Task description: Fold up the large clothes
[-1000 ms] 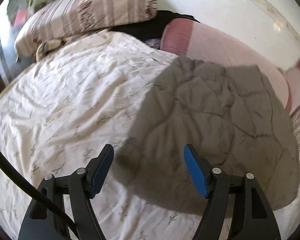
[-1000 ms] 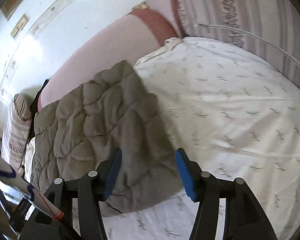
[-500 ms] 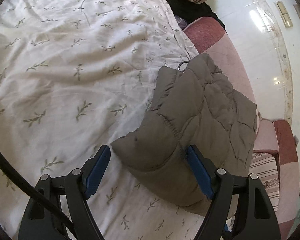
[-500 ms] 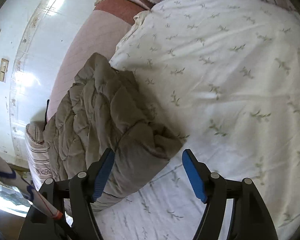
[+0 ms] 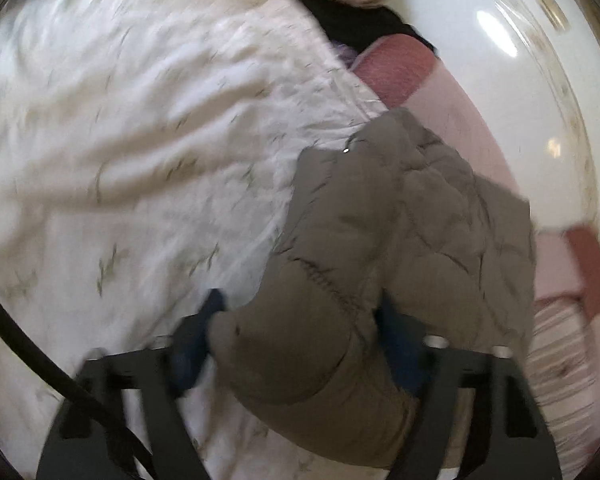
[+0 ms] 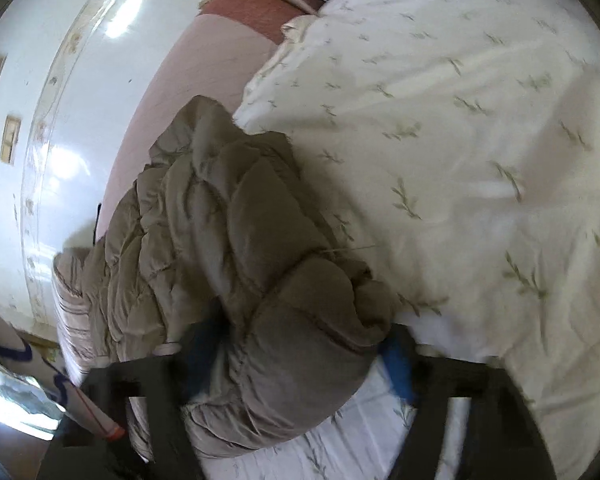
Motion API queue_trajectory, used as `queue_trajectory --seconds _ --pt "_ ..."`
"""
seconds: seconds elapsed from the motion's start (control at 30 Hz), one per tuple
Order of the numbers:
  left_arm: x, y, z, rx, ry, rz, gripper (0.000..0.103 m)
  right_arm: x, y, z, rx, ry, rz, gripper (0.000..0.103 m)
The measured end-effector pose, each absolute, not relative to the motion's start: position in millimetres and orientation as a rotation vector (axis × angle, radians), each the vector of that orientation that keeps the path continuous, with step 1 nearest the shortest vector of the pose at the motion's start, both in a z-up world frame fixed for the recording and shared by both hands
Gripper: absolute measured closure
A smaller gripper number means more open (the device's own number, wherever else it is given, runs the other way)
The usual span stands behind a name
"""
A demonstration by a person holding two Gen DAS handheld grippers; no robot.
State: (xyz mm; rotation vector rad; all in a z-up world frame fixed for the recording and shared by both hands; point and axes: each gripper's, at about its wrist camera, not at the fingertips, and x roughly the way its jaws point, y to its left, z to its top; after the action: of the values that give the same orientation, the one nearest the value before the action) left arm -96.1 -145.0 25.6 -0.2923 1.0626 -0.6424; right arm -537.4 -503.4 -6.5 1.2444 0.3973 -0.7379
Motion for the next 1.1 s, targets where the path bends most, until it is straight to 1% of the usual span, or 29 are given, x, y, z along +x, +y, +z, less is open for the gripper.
queue_trajectory --seconds 0.03,0.07,0.17,0.23,0.3,0.53,0.73,0.83,0.9,0.97,1.03,1.07,1.1 --pt "-103 -151 37 -0.222 1.012 -0.634 0.053 -534 -502 -1 1.208 0.415 -0.751 0.051" --pt "-110 -157 46 -0.157 0.966 -0.622 0.059 -528 -497 10 1.136 0.441 -0.773 0.058" --pt "-136 -171 72 0.003 0.827 -0.571 0.067 -503 -473 45 0.821 0.534 -0.869 0.067" --pt "-148 -172 88 0.052 0.754 -0.562 0.069 -485 -448 68 0.586 0.564 -0.922 0.07" --pt "-157 -165 101 0.071 0.709 -0.564 0.07 -479 -433 82 0.479 0.558 -0.933 0.071" --pt "-189 -109 125 0.058 0.677 -0.547 0.07 -490 -401 109 0.401 0.521 -0.888 0.072" --pt "-227 -45 122 0.025 0.692 -0.524 0.07 -518 -365 120 0.409 0.513 -0.826 0.072" --pt "-251 -15 109 0.025 0.708 -0.518 0.069 -543 -344 114 0.45 0.524 -0.804 0.072" --pt "-261 -6 97 0.046 0.722 -0.504 0.064 -558 -334 107 0.476 0.539 -0.795 0.071" --pt "-261 -2 85 0.07 0.744 -0.471 0.054 -570 -333 93 0.53 0.574 -0.794 0.064" --pt "-255 4 83 0.067 0.753 -0.44 0.046 -581 -342 73 0.641 0.599 -0.783 0.062" --pt "-254 9 85 0.052 0.739 -0.421 0.04 -584 -345 69 0.67 0.604 -0.778 0.06" --pt "-253 14 88 0.039 0.726 -0.41 0.038 -588 -349 67 0.698 0.607 -0.769 0.059"
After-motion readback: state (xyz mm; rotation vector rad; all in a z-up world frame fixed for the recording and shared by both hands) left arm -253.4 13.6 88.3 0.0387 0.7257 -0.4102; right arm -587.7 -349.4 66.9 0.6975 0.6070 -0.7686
